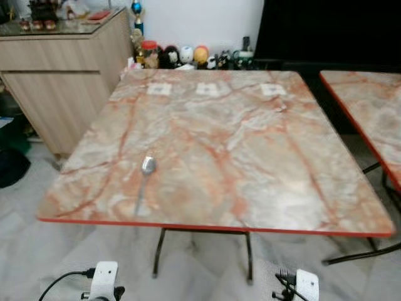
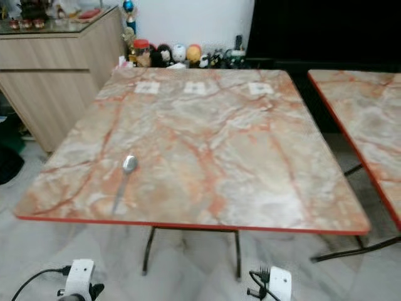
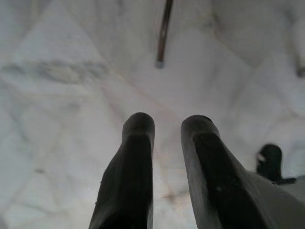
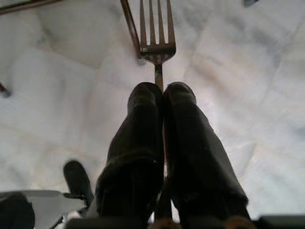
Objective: Setting the table
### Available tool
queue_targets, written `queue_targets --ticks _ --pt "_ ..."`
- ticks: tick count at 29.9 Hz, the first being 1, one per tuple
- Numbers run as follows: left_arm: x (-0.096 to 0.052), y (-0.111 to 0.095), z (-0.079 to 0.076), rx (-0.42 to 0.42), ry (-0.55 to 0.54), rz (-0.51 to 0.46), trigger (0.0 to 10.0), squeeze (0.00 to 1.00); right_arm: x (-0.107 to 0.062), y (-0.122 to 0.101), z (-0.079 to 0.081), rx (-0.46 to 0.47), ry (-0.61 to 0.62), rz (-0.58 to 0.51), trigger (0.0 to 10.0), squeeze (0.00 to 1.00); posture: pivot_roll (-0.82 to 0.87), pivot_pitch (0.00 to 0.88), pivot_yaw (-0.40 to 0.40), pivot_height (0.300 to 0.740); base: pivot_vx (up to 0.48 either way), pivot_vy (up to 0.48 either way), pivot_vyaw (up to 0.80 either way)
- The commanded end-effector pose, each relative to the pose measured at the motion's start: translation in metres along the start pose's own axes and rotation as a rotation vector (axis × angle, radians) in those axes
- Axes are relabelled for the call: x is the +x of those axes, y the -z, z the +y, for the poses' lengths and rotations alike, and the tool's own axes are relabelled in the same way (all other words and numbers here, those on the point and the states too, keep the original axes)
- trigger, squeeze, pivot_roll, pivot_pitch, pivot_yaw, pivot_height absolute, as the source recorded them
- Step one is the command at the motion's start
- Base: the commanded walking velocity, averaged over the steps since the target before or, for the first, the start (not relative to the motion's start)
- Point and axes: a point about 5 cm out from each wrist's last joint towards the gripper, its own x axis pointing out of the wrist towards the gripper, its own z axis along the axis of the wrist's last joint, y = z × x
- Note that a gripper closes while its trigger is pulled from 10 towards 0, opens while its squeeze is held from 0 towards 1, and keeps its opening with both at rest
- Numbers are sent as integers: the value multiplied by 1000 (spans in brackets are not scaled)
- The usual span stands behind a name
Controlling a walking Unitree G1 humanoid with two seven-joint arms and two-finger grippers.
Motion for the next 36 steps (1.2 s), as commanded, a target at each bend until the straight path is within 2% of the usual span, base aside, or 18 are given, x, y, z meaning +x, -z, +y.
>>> queue_targets --ticks 1,4,7,11,26,36 --pt "-1 5 3 4 -7 24 10000 0 1 -1 8 -2 -14 6 10000 0 27 24 -13 740 0 -420 0" --pt "-1 4 3 7 -3 24 10000 0 2 -8 14 -6 -19 -3 10000 0 24 32 -11 740 0 -421 0" --pt "-1 4 2 4 -3 23 10000 0 1 -2 5 -12 -14 3 10000 0 25 37 -15 740 0 -419 0" --pt "-1 4 2 3 -2 23 10000 0 0 -1 3 -20 -12 8 10000 0 25 37 -15 740 0 -422 0" --pt "-1 5 1 6 1 25 10000 0 0 0 3 -32 -16 11 10000 0 27 35 -15 740 0 -422 0" --pt "-1 7 1 16 7 33 10000 0 4 -16 15 -34 -30 -2 10000 0 27 8 -9 740 0 -423 0"
